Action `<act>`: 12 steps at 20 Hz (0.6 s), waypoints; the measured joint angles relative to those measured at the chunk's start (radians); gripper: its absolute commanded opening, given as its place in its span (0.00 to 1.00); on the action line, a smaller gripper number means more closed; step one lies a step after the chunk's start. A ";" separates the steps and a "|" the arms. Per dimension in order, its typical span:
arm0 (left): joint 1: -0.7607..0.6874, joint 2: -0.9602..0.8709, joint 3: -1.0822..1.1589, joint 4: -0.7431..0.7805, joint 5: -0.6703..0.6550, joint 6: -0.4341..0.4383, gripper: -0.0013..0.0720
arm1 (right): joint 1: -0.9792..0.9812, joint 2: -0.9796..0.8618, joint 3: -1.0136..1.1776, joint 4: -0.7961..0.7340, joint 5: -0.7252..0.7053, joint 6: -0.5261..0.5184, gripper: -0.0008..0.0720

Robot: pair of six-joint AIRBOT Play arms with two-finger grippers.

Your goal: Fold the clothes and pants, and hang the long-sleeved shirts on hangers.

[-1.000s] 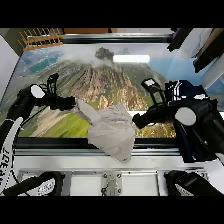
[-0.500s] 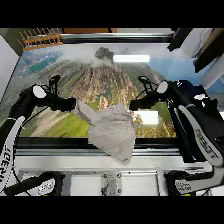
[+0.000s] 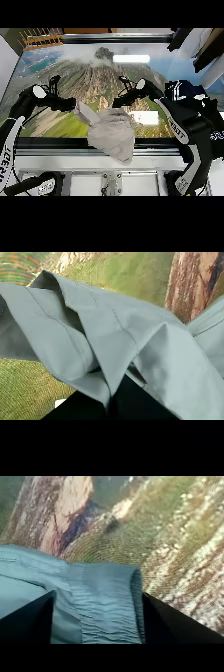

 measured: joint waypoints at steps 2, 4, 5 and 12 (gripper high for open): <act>0.000 0.000 0.000 0.000 0.000 0.001 0.04 | 0.016 -0.015 0.008 0.002 0.002 -0.016 0.04; 0.000 0.000 0.000 0.000 0.000 0.002 0.04 | 0.025 -0.018 0.014 0.000 0.003 -0.032 0.04; 0.000 0.002 0.000 0.000 0.000 0.002 0.04 | 0.027 -0.014 0.016 -0.003 -0.001 -0.037 0.04; 0.051 0.175 0.176 0.001 0.003 0.002 0.04 | -0.034 0.288 0.108 -0.129 -0.055 -0.051 0.03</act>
